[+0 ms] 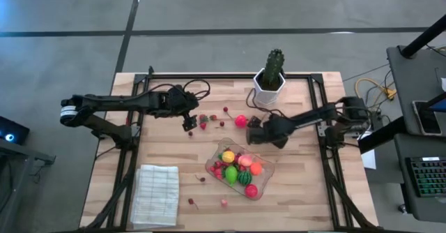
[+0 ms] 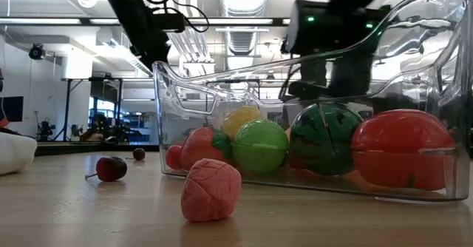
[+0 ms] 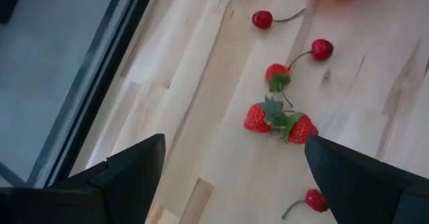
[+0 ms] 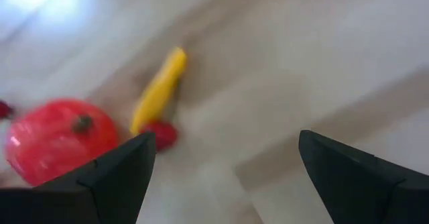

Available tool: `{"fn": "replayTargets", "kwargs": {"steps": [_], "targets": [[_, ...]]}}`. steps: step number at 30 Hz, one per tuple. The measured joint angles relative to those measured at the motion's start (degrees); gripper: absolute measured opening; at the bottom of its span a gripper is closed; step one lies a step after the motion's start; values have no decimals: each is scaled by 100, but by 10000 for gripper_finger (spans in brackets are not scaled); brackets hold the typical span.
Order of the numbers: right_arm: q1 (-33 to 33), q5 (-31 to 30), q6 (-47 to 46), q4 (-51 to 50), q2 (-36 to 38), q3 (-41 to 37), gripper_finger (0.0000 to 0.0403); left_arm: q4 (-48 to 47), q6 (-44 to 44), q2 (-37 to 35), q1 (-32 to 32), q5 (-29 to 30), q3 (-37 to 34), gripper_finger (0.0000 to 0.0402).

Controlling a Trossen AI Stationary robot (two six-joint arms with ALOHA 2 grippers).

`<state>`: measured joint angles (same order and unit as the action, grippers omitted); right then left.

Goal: Pick and placing Produce into tupperware
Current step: Put the yellow corn into the transparent bin

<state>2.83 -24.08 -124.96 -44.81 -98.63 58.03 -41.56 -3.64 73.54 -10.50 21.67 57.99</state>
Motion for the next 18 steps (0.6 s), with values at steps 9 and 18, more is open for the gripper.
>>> {"fn": "replayTargets", "kwargs": {"steps": [9,18], "targets": [[-629,-4,1194,-309,-400,938,356,2,11,-15,0,1,-26,342],[-691,149,1364,-461,-1186,1600,333,10,164,-17,0,0,-26,342]]}}
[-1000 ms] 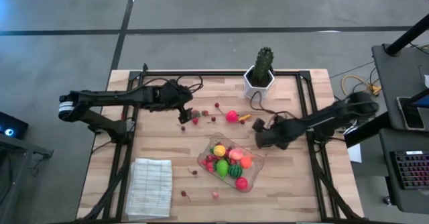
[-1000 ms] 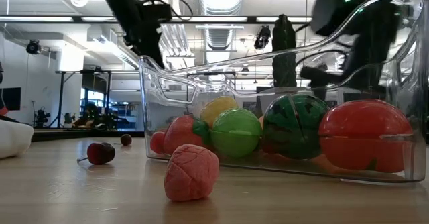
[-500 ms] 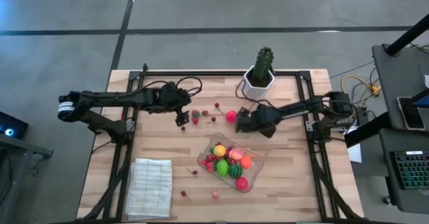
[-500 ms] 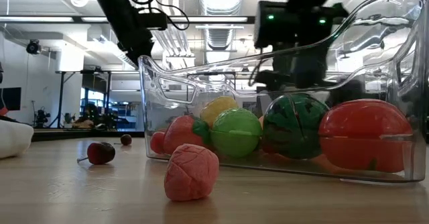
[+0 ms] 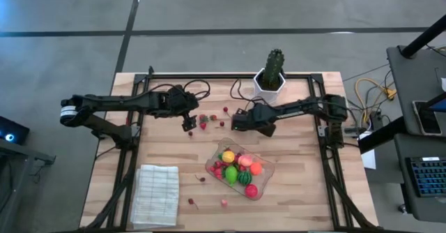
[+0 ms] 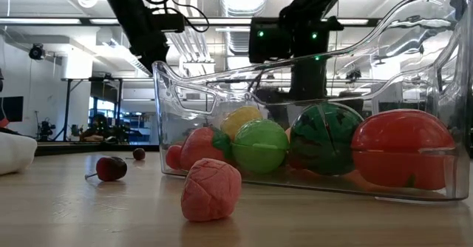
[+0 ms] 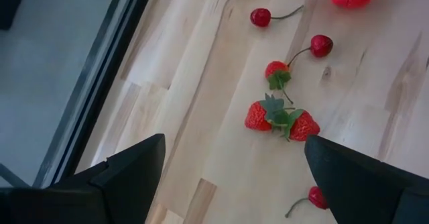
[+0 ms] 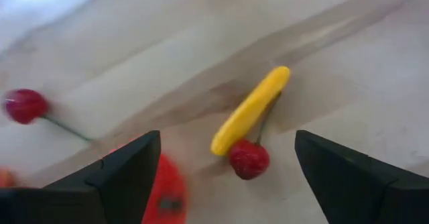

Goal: Pick and placing Produce into tupperware
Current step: Put the yellow corn into the transparent bin

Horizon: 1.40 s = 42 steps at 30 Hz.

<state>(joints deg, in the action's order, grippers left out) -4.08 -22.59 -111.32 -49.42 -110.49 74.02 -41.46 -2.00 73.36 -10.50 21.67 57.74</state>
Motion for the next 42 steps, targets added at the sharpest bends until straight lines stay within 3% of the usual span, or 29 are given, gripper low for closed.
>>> {"fn": "replayTargets", "kwargs": {"steps": [31,42], "targets": [[-94,153,-351,-369,-197,19,171,14,142,-2,2,-42,0,342],[-98,149,-372,-101,-199,-167,151,5,142,-2,2,-42,0,342]]}}
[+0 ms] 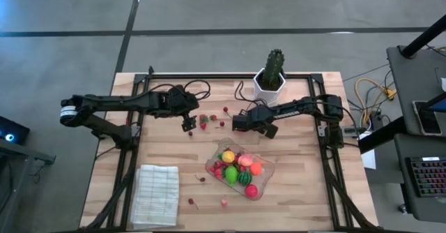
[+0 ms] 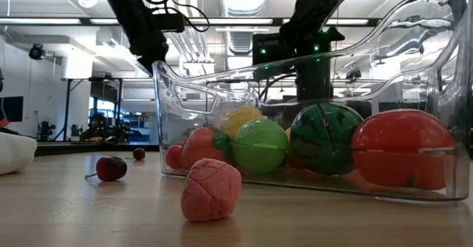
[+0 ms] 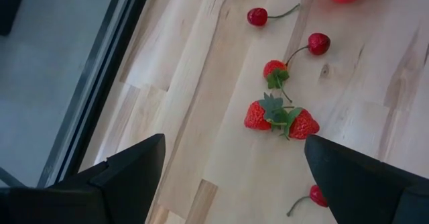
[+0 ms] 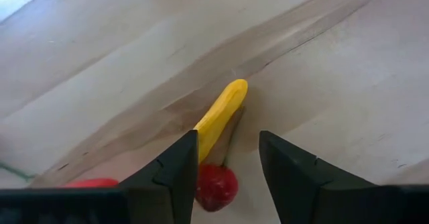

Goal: Pick and placing Produce into tupperware
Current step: Put the yellow corn into the transparent bin

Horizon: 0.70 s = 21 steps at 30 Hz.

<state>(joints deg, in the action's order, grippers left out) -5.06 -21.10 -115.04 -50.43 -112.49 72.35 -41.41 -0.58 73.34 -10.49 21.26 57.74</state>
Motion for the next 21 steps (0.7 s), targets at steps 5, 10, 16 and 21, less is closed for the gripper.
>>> {"fn": "replayTargets", "kwargs": {"steps": [5,10,16,21], "targets": [[-3,2,8,72,-2,100,155,-2,0,0,1,0,0,342],[-35,-22,18,61,-2,110,155,-2,0,0,1,-2,0,342],[-38,-16,-96,50,7,169,157,-5,1,0,1,-2,0,342],[-112,-87,-53,87,-2,189,158,-4,4,0,1,-2,0,342]]}}
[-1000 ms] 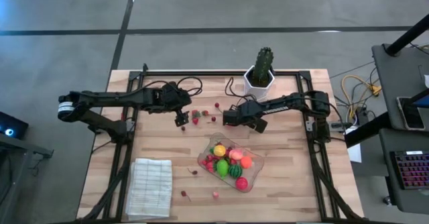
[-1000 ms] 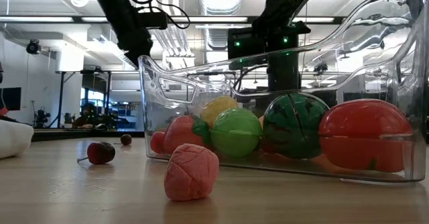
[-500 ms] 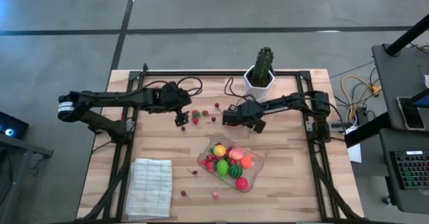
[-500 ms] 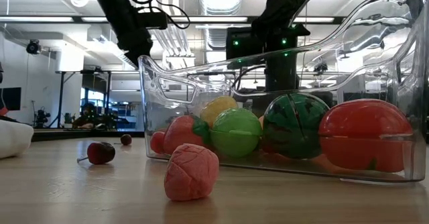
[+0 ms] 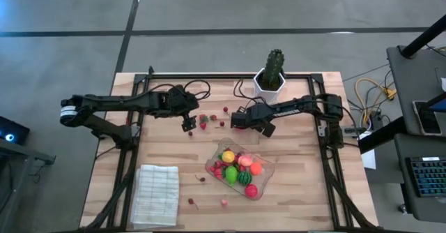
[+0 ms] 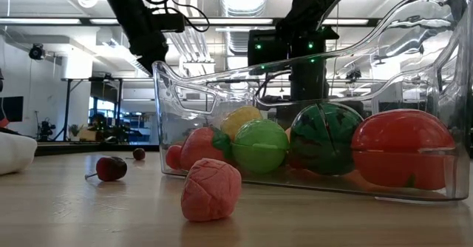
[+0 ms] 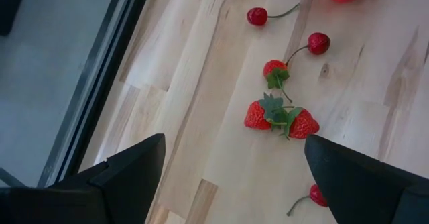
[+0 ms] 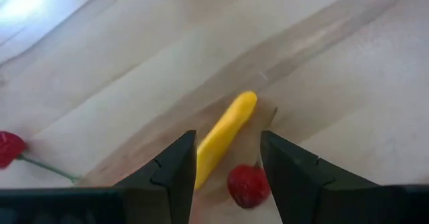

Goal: Pick and placing Produce into tupperware
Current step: Put the yellow corn into the transparent bin

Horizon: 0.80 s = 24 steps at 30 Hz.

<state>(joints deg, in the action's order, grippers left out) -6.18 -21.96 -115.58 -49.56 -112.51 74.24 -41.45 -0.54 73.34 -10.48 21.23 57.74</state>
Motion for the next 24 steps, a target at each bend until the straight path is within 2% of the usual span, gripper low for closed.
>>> {"fn": "replayTargets", "kwargs": {"steps": [11,24], "targets": [[-187,-12,466,164,-6,-13,160,2,142,0,0,0,0,342],[-185,38,558,267,-13,-185,160,6,146,0,0,0,0,342]]}}
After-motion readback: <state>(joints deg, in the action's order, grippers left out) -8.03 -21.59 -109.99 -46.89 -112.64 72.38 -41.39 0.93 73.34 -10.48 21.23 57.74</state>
